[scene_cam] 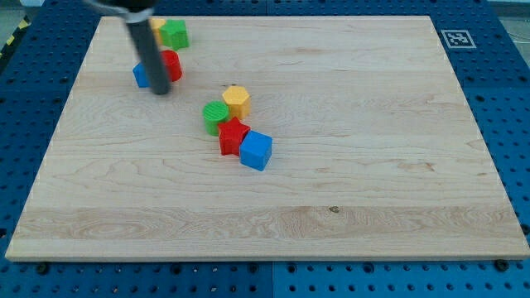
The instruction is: Move the blue triangle diagonally top right of yellow hexagon
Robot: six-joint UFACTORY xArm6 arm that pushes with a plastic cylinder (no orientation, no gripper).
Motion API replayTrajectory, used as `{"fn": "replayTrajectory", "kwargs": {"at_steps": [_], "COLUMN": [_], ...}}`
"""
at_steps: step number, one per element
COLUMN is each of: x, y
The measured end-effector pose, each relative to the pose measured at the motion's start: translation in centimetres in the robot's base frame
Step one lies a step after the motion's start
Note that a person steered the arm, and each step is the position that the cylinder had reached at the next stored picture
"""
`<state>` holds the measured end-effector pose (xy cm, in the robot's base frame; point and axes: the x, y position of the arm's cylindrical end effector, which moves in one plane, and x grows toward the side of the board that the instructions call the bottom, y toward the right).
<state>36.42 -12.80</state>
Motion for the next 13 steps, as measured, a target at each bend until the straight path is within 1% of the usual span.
{"fn": "replayTrajectory", "kwargs": {"at_steps": [1,2,3,4,5,6,7,8,9,10,11,12,13], "x": [-1.7,-1.7,-1.7,-0.9,1.8,3.2,1.8,-0.3,-0.3,-0.5,-0.5,-0.6,-1.9], "y": [4.3,2.4,-1.8,-4.5,-4.1,-5.9,-10.1,-8.6,-0.5,3.7,0.0,-5.1,-5.4]}}
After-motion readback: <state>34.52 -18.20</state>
